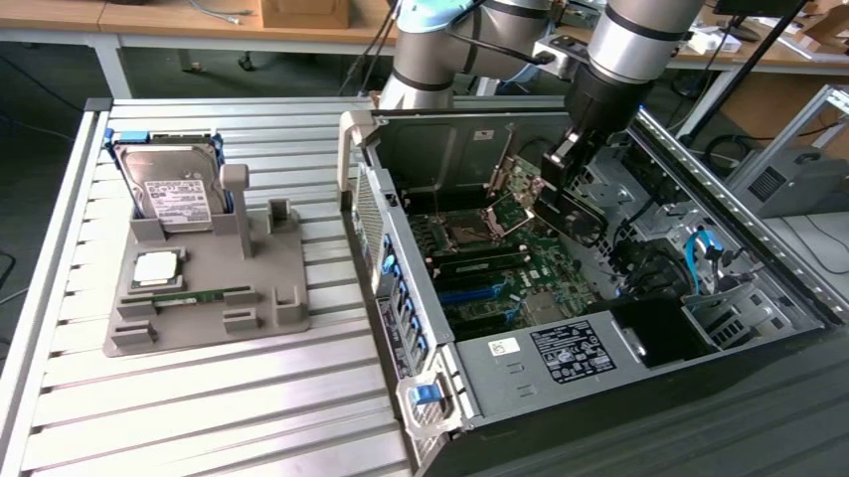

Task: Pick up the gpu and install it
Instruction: 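Insert the gpu into the slot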

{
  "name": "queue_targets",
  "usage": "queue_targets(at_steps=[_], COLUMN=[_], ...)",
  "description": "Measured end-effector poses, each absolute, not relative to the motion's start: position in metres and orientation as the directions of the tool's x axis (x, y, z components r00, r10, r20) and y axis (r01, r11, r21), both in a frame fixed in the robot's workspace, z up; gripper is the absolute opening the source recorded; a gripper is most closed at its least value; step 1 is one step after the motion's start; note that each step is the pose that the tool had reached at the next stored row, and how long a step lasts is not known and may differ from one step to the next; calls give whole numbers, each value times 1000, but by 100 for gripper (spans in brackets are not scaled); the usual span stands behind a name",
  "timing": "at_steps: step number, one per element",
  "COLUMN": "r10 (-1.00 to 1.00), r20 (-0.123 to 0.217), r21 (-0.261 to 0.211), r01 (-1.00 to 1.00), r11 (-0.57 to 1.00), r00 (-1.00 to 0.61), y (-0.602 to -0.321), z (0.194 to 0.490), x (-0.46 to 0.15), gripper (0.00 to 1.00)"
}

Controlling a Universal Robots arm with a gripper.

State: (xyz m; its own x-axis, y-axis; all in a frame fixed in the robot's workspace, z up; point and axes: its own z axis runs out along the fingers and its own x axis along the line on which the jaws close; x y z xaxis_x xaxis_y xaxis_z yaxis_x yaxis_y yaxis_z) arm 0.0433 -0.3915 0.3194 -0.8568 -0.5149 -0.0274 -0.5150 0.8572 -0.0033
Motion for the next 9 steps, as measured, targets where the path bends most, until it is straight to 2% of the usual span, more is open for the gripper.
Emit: queue_targets(at_steps=[9], r10=[-538], r20=[-27], r21=[-3], r01=[-538], r11=[843], r00=[-843], y=[-391], z=[319], x=[43], gripper=[27])
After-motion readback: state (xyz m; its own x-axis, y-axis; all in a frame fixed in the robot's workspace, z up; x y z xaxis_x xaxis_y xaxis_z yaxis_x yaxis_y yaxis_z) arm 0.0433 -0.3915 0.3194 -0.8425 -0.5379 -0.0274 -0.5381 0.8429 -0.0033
